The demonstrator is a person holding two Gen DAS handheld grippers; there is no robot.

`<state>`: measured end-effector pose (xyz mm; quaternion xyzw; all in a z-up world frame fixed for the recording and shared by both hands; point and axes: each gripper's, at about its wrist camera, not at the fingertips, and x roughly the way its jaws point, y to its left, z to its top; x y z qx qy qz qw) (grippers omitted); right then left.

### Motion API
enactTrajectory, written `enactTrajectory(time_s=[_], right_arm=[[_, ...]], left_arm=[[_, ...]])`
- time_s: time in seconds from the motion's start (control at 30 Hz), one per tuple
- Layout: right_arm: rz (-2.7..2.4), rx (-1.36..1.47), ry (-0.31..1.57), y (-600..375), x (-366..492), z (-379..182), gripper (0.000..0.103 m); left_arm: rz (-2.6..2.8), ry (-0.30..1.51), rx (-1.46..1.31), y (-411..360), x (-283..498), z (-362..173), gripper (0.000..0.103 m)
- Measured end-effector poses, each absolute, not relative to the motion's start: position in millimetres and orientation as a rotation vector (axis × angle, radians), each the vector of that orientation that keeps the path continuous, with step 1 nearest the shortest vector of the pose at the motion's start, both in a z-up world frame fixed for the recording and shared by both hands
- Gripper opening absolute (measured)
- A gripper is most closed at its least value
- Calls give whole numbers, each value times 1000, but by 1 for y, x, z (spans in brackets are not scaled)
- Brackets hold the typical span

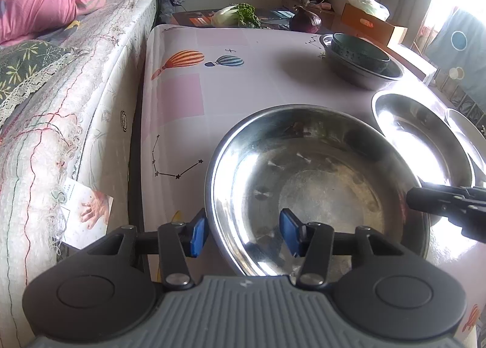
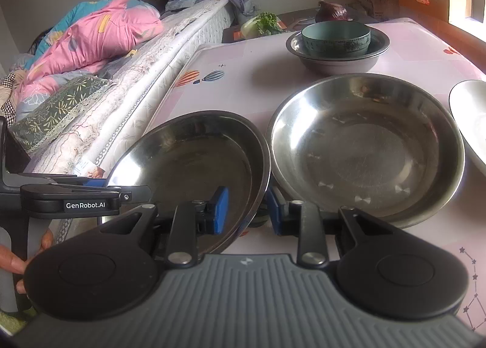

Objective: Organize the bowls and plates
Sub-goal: 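Lift the large steel bowl off the table with both tools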

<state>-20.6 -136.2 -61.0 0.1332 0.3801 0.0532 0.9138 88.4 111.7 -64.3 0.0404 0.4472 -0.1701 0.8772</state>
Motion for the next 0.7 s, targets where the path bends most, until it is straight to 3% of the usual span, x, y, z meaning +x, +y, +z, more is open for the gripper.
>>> enactTrajectory(time_s=[0.7], right_arm=[[173,245,844,-138,-28,-66,28]], left_arm=[[-404,985,144,107,64,-60,48]])
